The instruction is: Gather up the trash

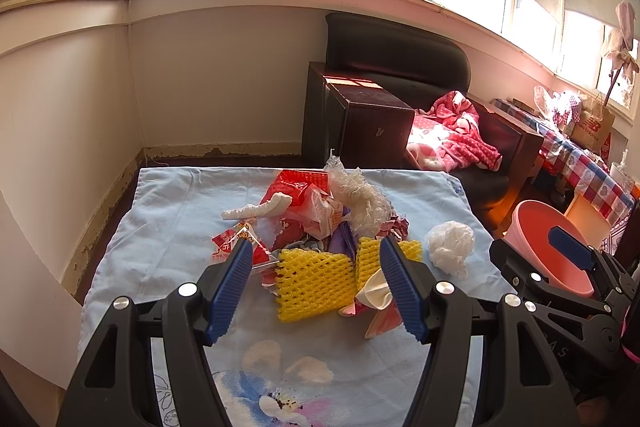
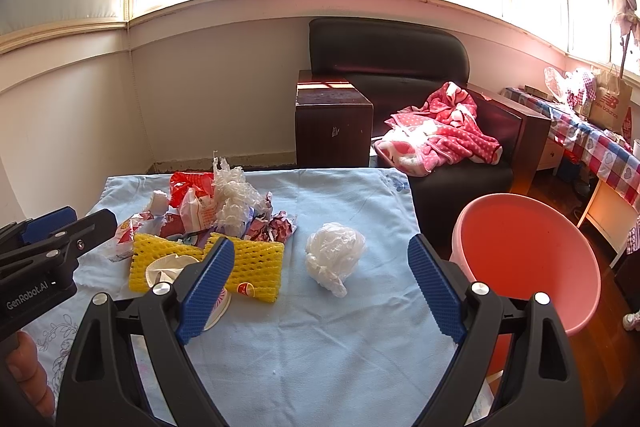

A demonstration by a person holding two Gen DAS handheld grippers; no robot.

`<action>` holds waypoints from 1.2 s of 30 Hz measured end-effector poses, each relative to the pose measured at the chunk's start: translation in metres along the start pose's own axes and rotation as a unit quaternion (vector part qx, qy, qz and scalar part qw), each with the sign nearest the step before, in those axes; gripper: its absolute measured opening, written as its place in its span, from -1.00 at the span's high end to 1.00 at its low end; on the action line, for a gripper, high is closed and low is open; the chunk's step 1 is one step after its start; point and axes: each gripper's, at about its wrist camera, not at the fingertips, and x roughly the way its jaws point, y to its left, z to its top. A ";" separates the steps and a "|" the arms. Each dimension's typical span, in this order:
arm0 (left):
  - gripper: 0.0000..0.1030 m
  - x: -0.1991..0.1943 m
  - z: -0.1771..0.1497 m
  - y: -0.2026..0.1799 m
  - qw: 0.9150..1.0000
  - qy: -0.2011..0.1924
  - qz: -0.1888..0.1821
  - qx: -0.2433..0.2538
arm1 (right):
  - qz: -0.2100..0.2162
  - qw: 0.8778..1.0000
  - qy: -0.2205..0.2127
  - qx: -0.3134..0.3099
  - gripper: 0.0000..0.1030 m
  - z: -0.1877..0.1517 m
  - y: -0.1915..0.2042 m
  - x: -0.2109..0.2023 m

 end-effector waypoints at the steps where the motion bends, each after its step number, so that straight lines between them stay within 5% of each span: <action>1: -0.26 0.000 0.000 0.000 1.000 0.000 0.000 0.000 | 0.000 1.000 0.000 0.000 -0.73 0.000 0.000 0.000; 21: -0.26 0.004 -0.006 0.001 1.000 0.006 -0.009 0.005 | 0.002 1.000 0.001 0.001 -0.73 0.000 0.000 0.000; 36: -0.26 0.007 -0.019 0.011 0.994 0.040 -0.097 -0.019 | 0.023 0.999 0.021 0.007 -0.73 -0.009 -0.009 0.013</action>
